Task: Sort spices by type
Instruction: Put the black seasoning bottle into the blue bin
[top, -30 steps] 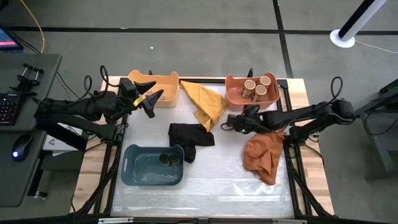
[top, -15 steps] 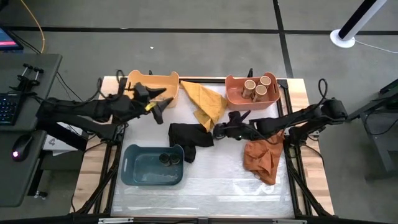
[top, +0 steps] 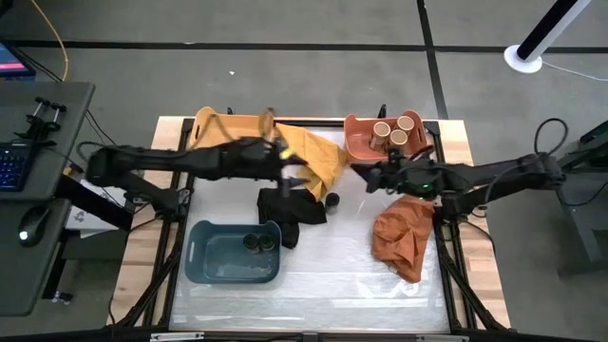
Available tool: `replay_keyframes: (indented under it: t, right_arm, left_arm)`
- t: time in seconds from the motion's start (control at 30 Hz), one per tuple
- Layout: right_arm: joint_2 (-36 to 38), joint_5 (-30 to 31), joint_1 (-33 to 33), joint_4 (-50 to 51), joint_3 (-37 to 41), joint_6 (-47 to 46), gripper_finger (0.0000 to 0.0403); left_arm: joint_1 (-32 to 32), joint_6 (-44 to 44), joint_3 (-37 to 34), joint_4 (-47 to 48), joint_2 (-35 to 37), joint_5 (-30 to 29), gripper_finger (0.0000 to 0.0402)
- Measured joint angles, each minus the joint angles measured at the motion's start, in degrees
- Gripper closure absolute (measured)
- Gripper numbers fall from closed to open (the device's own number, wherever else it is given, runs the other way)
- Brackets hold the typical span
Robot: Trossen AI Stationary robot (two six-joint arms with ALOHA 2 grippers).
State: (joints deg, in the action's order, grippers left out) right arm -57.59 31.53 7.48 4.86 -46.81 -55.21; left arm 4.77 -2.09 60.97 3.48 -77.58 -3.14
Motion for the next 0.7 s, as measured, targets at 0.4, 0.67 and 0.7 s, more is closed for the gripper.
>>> replay_keyframes:
  t: [0.4,0.67,0.7]
  right_arm:
    - [3.88,0.39,1.84,5.36,-0.04,0.98,0.0403]
    - [3.53,0.4,1.95,8.2,-0.04,-0.25,0.0403]
    - [3.53,0.4,1.95,8.41,-0.04,-0.25,0.0403]
  left_arm:
    - [0.86,1.43,16.98,7.33,-26.84,8.24,0.0086]
    - [0.86,2.75,20.39,8.26,-32.72,7.28,0.0072]
    - [0.84,2.71,20.37,8.77,-32.72,8.54,0.0072]
